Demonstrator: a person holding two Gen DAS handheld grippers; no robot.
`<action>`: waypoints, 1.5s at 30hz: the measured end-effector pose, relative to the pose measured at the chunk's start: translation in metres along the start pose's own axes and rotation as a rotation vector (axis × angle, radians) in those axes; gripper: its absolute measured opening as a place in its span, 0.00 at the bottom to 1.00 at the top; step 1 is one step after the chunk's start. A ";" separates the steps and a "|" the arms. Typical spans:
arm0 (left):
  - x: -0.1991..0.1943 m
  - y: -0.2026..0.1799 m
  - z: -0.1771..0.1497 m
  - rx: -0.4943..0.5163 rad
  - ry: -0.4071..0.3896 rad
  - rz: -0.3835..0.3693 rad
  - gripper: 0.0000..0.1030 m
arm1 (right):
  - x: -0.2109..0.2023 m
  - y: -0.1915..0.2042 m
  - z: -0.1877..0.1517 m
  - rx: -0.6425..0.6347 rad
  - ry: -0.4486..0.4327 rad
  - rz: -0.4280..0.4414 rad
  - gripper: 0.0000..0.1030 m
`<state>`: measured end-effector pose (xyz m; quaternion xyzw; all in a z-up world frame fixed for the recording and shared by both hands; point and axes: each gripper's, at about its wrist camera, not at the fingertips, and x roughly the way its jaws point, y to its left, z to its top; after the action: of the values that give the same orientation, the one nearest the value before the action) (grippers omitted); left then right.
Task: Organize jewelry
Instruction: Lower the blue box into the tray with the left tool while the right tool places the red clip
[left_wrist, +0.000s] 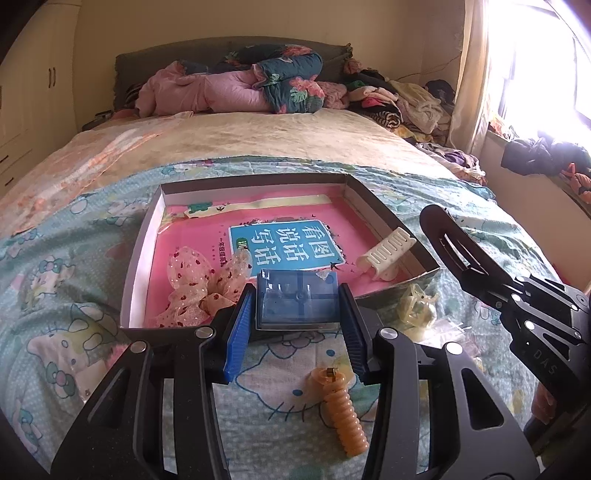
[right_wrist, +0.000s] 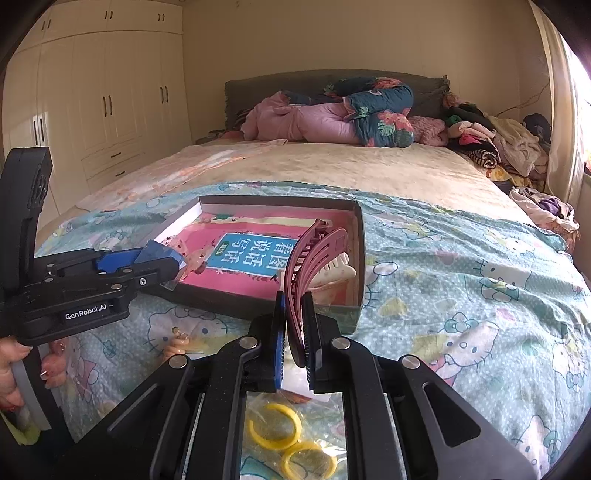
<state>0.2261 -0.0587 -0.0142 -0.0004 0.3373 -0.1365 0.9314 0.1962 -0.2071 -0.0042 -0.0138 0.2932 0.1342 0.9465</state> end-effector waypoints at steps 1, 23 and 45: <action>0.001 0.000 0.001 -0.002 -0.001 0.000 0.35 | 0.002 0.001 0.003 -0.003 0.002 0.002 0.09; 0.051 0.013 0.022 -0.030 0.037 0.018 0.35 | 0.082 -0.001 0.050 -0.057 0.084 0.032 0.09; 0.077 0.015 0.017 -0.025 0.072 0.017 0.35 | 0.141 -0.020 0.052 -0.009 0.217 0.007 0.09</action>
<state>0.2975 -0.0659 -0.0510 -0.0043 0.3724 -0.1242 0.9197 0.3419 -0.1863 -0.0416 -0.0316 0.3934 0.1363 0.9087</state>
